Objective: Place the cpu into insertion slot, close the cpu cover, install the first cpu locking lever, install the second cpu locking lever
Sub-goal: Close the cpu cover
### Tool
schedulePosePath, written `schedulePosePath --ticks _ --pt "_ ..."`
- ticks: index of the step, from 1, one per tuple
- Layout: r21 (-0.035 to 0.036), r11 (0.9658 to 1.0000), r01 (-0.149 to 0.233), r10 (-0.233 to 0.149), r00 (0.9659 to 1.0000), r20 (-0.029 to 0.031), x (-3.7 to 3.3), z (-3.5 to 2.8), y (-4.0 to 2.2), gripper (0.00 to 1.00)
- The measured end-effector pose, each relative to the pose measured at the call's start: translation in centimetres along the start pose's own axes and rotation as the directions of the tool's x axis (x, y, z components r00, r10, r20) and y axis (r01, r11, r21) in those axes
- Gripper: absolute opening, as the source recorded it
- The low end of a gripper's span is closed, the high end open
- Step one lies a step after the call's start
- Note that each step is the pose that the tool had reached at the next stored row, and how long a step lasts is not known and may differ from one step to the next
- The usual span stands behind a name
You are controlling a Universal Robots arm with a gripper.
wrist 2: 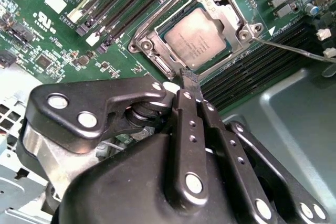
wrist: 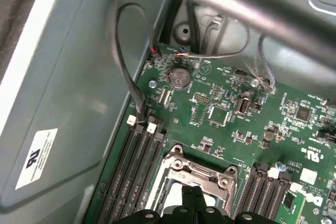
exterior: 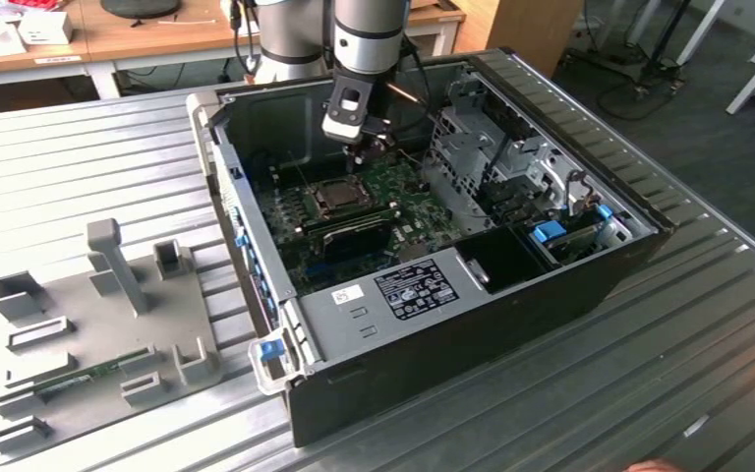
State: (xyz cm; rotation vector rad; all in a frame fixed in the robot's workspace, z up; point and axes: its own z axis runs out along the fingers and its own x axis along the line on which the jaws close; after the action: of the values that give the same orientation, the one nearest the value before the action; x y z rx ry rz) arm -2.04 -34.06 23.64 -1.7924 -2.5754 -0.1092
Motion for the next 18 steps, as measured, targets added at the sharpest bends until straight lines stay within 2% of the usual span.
schedulePosePath --ticks 3,11,16,18 --pt "0.0007 0.9998 0.018 -0.018 0.9998 -0.0009 0.00 0.00 0.00 0.11" --pt "0.0010 0.9997 0.023 -0.023 0.9997 -0.0013 0.00 0.00 0.00 0.11" --pt "0.0029 0.9971 0.076 -0.076 0.9971 -0.0043 0.00 0.00 0.00 0.11" --pt "0.0030 0.9968 0.080 -0.080 0.9968 -0.0045 0.00 0.00 0.00 0.11"
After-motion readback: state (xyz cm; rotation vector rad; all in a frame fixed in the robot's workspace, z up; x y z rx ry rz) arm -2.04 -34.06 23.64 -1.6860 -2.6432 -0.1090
